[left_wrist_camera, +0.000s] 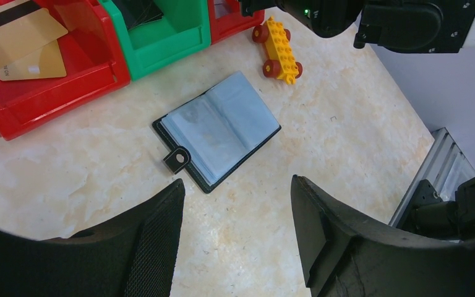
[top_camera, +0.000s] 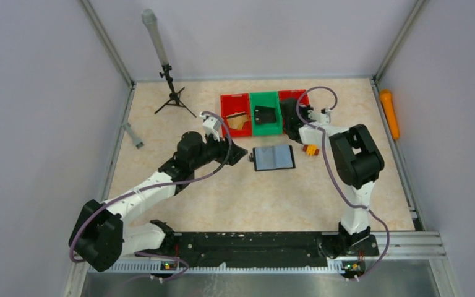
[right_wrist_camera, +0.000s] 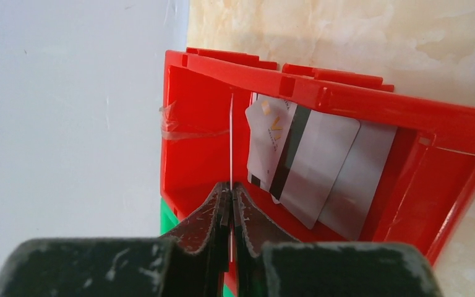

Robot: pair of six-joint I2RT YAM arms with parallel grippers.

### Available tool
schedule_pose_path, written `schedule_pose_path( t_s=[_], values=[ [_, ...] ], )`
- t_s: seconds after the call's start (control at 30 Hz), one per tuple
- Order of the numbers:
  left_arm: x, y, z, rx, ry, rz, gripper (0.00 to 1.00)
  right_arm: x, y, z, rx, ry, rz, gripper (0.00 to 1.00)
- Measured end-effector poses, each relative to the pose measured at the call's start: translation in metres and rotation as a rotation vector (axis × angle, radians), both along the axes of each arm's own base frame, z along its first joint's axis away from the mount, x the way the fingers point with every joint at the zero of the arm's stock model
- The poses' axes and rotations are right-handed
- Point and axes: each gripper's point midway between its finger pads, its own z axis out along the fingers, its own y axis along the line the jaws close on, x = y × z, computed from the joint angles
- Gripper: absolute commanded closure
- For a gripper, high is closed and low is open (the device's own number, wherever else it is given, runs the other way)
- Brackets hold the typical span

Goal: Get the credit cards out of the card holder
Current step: Place the credit card in the storage box, then remove the credit card from the card holder.

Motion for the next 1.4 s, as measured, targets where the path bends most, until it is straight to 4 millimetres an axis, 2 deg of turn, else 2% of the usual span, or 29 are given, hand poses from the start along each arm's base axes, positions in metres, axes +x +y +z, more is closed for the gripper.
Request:
schedule_pose_path(
  t_s=[0.07, 0.17, 0.3, 0.43, 0.5, 0.7, 0.83, 0.97, 1.23, 1.3, 1.4],
  values=[
    [0.0, 0.0, 0.0, 0.0, -0.001, 0.0, 0.33, 0.002, -0.001, 0.0, 0.007, -0.016, -0.014, 0.76],
    [0.0, 0.0, 0.0, 0.0, -0.002, 0.0, 0.33, 0.004, -0.002, 0.002, 0.012, -0.035, -0.027, 0.66],
    [0.0, 0.0, 0.0, 0.004, -0.001, -0.001, 0.33, 0.005, -0.002, 0.007, 0.021, -0.058, -0.032, 0.65],
    [0.0, 0.0, -0.005, 0.012, 0.01, -0.002, 0.27, -0.007, -0.003, 0.013, -0.009, -0.052, -0.014, 0.65],
    [0.001, 0.0, -0.01, 0.021, 0.021, -0.002, 0.24, -0.013, -0.001, 0.023, -0.044, -0.051, 0.012, 0.63],
    [0.011, -0.003, -0.033, 0.083, 0.102, 0.014, 0.23, -0.033, 0.012, 0.076, -0.224, -0.086, 0.194, 0.46],
    [0.021, -0.011, -0.053, 0.135, 0.18, 0.005, 0.21, -0.061, 0.018, 0.093, -0.375, -0.122, 0.39, 0.39],
    [0.021, -0.016, -0.071, 0.163, 0.242, -0.022, 0.2, -0.093, 0.029, 0.088, -0.538, -0.143, 0.619, 0.36],
    [0.027, -0.022, -0.101, 0.218, 0.335, -0.031, 0.24, -0.126, 0.055, 0.079, -0.754, -0.169, 0.968, 0.35],
    [0.03, -0.022, -0.109, 0.236, 0.356, -0.024, 0.26, -0.135, 0.056, 0.068, -0.773, -0.162, 1.014, 0.35],
    [0.036, -0.023, -0.122, 0.267, 0.389, -0.012, 0.27, -0.151, 0.057, 0.042, -0.781, -0.137, 1.083, 0.37]
  ],
)
